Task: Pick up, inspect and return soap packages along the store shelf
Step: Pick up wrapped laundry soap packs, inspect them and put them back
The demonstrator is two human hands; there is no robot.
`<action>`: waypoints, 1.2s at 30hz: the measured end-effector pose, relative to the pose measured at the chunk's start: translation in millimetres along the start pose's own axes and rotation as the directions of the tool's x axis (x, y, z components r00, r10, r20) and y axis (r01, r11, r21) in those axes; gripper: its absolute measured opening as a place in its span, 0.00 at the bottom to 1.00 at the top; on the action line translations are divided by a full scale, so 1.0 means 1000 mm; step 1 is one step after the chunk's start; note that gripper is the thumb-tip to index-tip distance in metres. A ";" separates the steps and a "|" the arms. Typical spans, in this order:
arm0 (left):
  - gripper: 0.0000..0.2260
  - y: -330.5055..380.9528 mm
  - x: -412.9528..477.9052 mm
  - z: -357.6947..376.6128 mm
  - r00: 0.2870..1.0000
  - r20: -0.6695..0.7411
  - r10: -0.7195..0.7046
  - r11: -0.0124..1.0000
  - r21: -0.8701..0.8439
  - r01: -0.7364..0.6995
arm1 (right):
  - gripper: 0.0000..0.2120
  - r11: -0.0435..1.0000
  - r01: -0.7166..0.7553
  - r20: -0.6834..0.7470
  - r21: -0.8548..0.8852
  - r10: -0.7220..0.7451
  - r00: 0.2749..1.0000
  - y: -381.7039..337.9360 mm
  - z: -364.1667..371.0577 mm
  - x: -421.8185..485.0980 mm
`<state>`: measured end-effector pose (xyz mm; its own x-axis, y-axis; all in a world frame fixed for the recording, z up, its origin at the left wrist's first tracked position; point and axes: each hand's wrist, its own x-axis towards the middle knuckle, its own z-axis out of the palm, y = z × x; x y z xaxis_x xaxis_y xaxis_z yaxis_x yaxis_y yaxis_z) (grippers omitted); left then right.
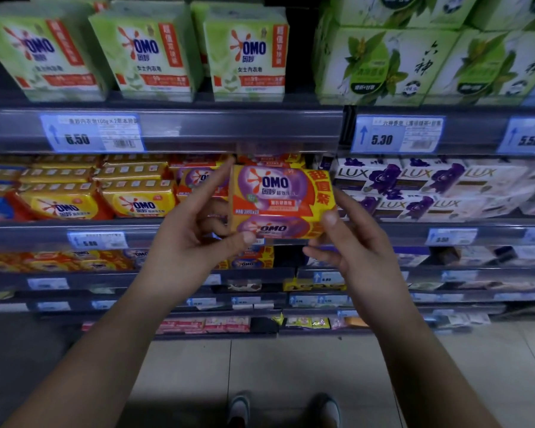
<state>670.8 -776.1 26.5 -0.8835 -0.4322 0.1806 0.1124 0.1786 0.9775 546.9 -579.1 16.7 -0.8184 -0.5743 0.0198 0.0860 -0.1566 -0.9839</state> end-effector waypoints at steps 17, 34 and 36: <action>0.26 -0.001 -0.007 0.008 0.997 -0.041 -0.063 0.994 -0.091 0.059 | 0.26 0.999 -0.033 -0.002 -0.020 0.032 0.999 0.003 0.000 -0.004; 0.18 0.009 -0.014 0.014 0.981 -0.046 -0.188 0.980 0.052 0.191 | 0.38 0.966 -0.230 -0.111 -0.114 0.218 0.970 0.000 0.002 -0.009; 0.19 0.009 -0.014 0.018 0.988 -0.105 -0.117 0.979 0.157 0.132 | 0.37 0.956 -0.281 -0.125 -0.086 0.270 0.955 0.001 0.003 -0.009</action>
<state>676.0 -752.5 31.1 -0.8381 -0.5402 0.0758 -0.0780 0.2563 0.9635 556.1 -577.0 15.9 -0.8293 -0.4899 -0.2686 0.2637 0.0805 -0.9612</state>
